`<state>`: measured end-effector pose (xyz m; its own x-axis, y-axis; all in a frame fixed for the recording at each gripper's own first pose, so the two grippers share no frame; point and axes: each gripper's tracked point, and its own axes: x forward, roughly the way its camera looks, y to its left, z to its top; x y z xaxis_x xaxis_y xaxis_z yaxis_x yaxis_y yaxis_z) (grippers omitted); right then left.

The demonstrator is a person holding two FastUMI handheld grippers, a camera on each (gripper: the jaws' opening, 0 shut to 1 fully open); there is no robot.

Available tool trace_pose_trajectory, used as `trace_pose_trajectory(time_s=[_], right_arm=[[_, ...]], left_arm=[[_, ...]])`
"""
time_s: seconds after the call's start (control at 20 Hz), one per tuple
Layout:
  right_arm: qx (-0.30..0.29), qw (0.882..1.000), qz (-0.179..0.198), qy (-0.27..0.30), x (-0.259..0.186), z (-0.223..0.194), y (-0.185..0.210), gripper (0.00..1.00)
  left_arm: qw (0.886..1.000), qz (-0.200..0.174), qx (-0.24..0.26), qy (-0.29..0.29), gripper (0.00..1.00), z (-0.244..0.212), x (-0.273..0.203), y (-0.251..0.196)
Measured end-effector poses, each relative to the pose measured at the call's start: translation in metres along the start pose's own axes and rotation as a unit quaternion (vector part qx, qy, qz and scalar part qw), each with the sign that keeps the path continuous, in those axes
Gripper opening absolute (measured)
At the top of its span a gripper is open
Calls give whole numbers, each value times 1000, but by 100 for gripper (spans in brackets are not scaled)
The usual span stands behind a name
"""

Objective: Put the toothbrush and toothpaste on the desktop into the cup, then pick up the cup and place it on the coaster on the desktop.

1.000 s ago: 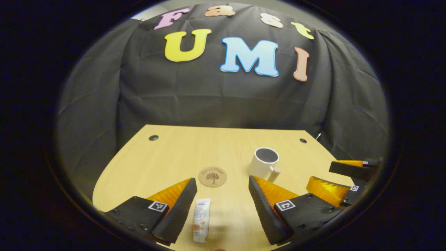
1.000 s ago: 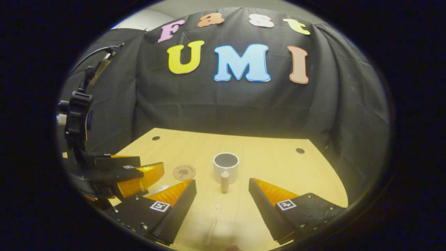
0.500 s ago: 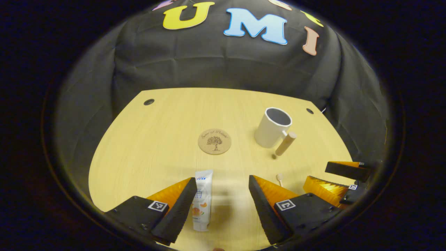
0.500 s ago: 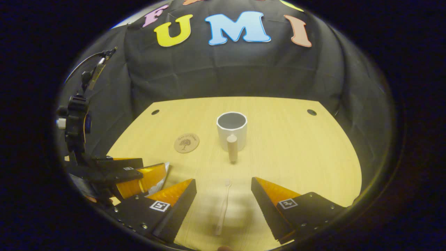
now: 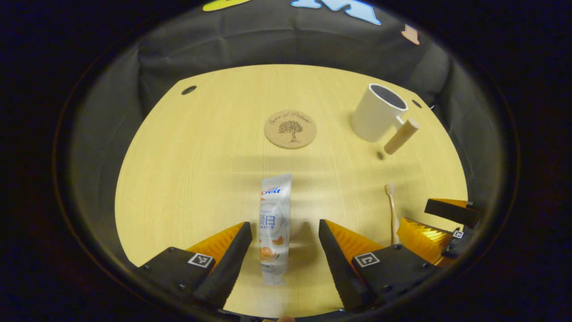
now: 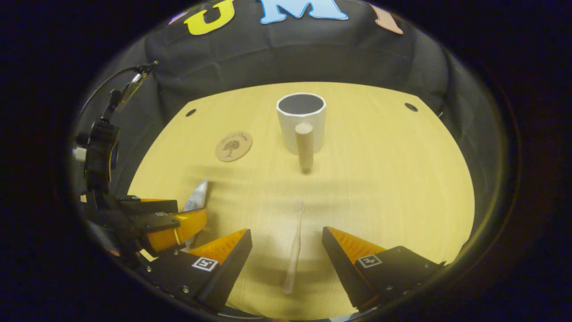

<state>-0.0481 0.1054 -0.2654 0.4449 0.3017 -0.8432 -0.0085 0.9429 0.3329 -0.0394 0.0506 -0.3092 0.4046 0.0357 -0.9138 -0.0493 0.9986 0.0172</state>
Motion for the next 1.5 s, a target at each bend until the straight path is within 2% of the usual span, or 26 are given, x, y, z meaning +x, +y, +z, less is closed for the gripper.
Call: trace_pose_trajectory(time_s=[0.2, 0.25, 0.3, 0.45, 0.5, 0.55, 0.6, 0.7, 0.75, 0.8, 0.85, 0.9, 0.95, 1.0, 1.05, 1.1, 1.15, 1.25, 1.35, 1.4, 1.5], right_arm=[[1, 998, -6, 57, 16, -18, 0, 98], [2, 998, -8, 64, 19, -20, -1, 98], [2, 997, -11, 72, 23, -22, -2, 98], [-2, 995, -21, 101, 31, -31, -6, 95], [-4, 994, -25, 107, 32, -34, -7, 93], [-8, 994, -28, 108, 31, -35, -7, 83], [-11, 993, -32, 109, 30, -35, -10, 84], [-12, 992, -36, 120, 29, -39, -10, 75], [-13, 991, -44, 124, 31, -41, -12, 74], [-13, 991, -44, 129, 29, -44, -12, 64], [-19, 990, -43, 132, 28, -47, -11, 61], [-30, 989, -44, 136, 25, -49, -10, 58], [-48, 988, -55, 136, 25, -51, -14, 58], [-41, 988, -56, 140, 24, -53, -12, 45], [-41, 988, -55, 140, 23, -52, -11, 33], [-42, 988, -53, 141, 24, -53, -11, 32], [-42, 988, -52, 138, 26, -52, -13, 32], [-34, 989, -40, 139, 25, -53, -11, 15], [-22, 991, -31, 131, 25, -50, -10, 15], [-17, 991, -23, 133, 25, -50, -11, 7], [-3, 992, -13, 124, 25, -42, -12, 7]], left_arm=[[999, 3, 0, 32, 98, -6, 13, 7], [999, 4, 0, 36, 94, -5, 14, 7], [999, 4, 2, 41, 98, -3, 15, 6], [999, 9, 2, 53, 98, 6, 15, 7], [999, 10, 3, 53, 99, 12, 13, 8], [998, 9, 4, 54, 100, 18, 12, 7], [998, 10, 5, 56, 98, 6, 15, 7], [998, 15, 7, 58, 100, 11, 13, 7], [998, 17, 6, 59, 95, 10, 13, 8], [998, 18, 4, 59, 90, 8, 12, 8], [998, 19, 1, 57, 83, 8, 11, 8], [998, 20, -1, 58, 82, 7, 11, 9], [998, 21, -3, 56, 76, 7, 11, 10], [998, 22, -4, 57, 74, 8, 10, 10], [998, 23, -4, 56, 66, 8, 10, 10], [998, 23, -6, 55, 65, 8, 11, 11], [998, 23, -7, 55, 57, 8, 11, 10], [998, 24, -6, 54, 52, 9, 10, 10], [998, 23, -6, 53, 49, 9, 10, 11], [998, 23, -6, 52, 49, 9, 10, 11], [999, 23, -6, 48, 46, 9, 11, 12]])
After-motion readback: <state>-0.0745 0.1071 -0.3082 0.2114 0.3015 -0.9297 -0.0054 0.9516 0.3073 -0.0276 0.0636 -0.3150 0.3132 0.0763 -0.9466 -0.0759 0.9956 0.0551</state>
